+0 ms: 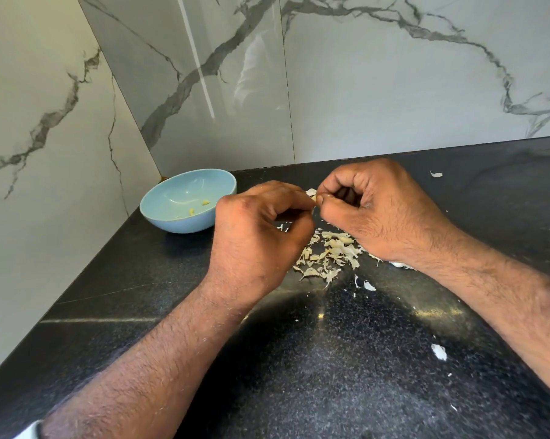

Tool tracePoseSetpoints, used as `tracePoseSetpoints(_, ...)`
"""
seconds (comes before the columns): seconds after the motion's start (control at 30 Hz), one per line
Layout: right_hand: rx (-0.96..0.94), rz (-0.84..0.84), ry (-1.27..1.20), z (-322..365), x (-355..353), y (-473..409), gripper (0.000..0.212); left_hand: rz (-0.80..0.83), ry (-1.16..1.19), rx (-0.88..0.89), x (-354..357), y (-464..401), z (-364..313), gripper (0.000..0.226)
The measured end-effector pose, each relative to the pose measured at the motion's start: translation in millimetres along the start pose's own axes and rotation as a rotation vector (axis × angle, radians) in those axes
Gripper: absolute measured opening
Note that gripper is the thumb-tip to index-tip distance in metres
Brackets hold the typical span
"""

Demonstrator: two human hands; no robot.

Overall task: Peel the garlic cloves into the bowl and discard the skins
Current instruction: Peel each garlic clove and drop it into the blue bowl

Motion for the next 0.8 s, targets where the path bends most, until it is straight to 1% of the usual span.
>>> tracePoseSetpoints(0.17, 0.024, 0.027, -0.09, -3, 4, -1, 0.013, -0.075, 0.318, -0.331, -1, 3, 18, 0.01)
tracePoseSetpoints(0.3, 0.057, 0.042, -0.167, -6, 3, -2, 0.012, -0.115, 0.479, -0.451, 0, 4, 22, 0.014)
tracePoseSetpoints(0.4, 0.092, 0.014, -0.224, -7, 1, -3, 0.012, -0.133, 0.639, -0.524, 2, 5, 24, 0.018)
tracePoseSetpoints(0.47, 0.145, -0.013, -0.3, -12, 0, -4, 0.011, -0.143, 0.773, -0.583, 4, 6, 26, 0.021)
tracePoseSetpoints(0.53, 0.23, -0.048, -0.391, -20, -3, -4, 0.017, -0.15, 0.872, -0.625, 5, 7, 28, 0.021)
tracePoseSetpoints(0.57, 0.251, -0.07, -0.372, -25, -5, -5, 0.025, -0.152, 0.906, -0.639, 6, 7, 29, 0.02)
tracePoseSetpoints(0.6, 0.256, -0.089, -0.301, -29, -8, -6, 0.03, -0.154, 0.933, -0.65, 6, 6, 30, 0.02)
tracePoseSetpoints(0.63, 0.256, -0.097, -0.21, -32, -10, -7, 0.029, -0.155, 0.955, -0.659, 6, 6, 31, 0.02)
tracePoseSetpoints(0.67, 0.259, -0.077, -0.133, -34, -12, -8, 0.022, -0.155, 0.972, -0.667, 6, 6, 31, 0.021)
tracePoseSetpoints(0.7, 0.266, -0.038, -0.079, -34, -12, -8, 0.02, -0.154, 0.986, -0.674, 6, 6, 31, 0.022)
tracePoseSetpoints(0.73, 0.253, -0.008, -0.038, -34, -12, -8, 0.029, -0.149, 0.996, -0.678, 7, 5, 30, 0.022)
tracePoseSetpoints(0.77, 0.216, -0.015, -0.013, -33, -12, -9, 0.033, -0.144, 1.002, -0.682, 7, 5, 30, 0.021)
tracePoseSetpoints(0.8, 0.171, -0.045, 0.003, -30, -14, -9, 0.029, -0.14, 1.005, -0.685, 8, 5, 30, 0.02)
Point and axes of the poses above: each hand's wrist, its own y-axis away from the middle knuckle, its own x-axis out of the palm, z = x × y, the point moved 5 cm from there along -y, towards the middle knuckle, and after that the axes turned 14 degrees about y, right-handed, at the moved point
